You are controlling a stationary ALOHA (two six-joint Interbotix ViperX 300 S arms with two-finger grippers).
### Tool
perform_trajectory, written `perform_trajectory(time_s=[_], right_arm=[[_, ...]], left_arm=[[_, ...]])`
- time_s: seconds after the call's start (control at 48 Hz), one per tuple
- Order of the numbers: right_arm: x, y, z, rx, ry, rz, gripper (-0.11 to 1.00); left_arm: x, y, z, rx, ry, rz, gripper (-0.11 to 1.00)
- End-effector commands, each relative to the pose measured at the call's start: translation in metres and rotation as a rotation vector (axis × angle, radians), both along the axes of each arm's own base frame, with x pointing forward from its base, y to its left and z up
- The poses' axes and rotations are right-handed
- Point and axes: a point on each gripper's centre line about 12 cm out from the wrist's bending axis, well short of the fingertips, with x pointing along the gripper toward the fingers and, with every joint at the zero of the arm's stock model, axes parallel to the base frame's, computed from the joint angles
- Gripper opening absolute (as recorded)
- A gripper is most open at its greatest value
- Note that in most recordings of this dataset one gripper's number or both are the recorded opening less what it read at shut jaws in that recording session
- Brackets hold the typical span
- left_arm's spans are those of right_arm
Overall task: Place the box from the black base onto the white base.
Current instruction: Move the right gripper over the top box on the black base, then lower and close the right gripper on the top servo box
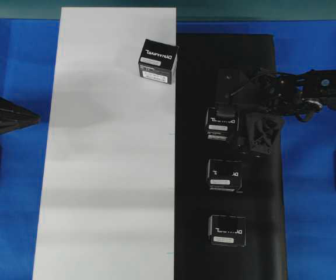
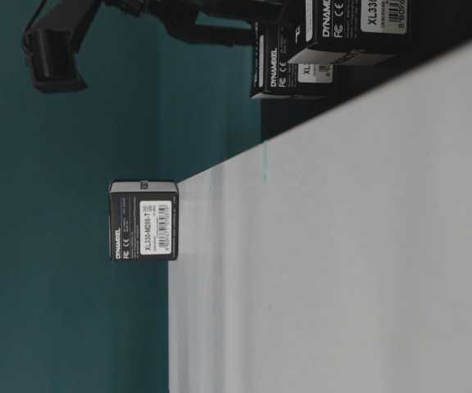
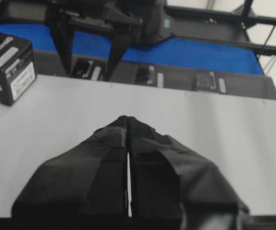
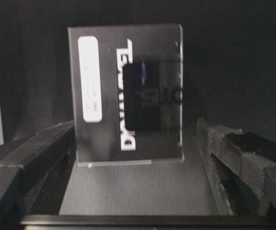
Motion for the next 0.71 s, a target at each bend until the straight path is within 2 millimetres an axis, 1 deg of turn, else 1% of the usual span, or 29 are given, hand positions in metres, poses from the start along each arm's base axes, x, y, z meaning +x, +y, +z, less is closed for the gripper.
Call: perform_trajectory(time_s=[0.0,0.146,0.688], right_arm=[[0.0085,0.0033,-0.0034,0.001,-0.008,0.013,1.0],[0.0139,0.0055,-0.0038,-0.005,-0.032,0.021,1.0],[0.0131,0.0057,-0.0038,-0.003,-0.043,0.013,1.0]], left_arm=[[0.0019,0.0004,0.0075,0.002,-0.018,0.002,-0.03],[0.0015,0.0007,0.0078,0.002,-0.02,0.003,-0.03],[0.0015,0.0004,0.0078,-0.001,-0.02,0.002,-0.03]])
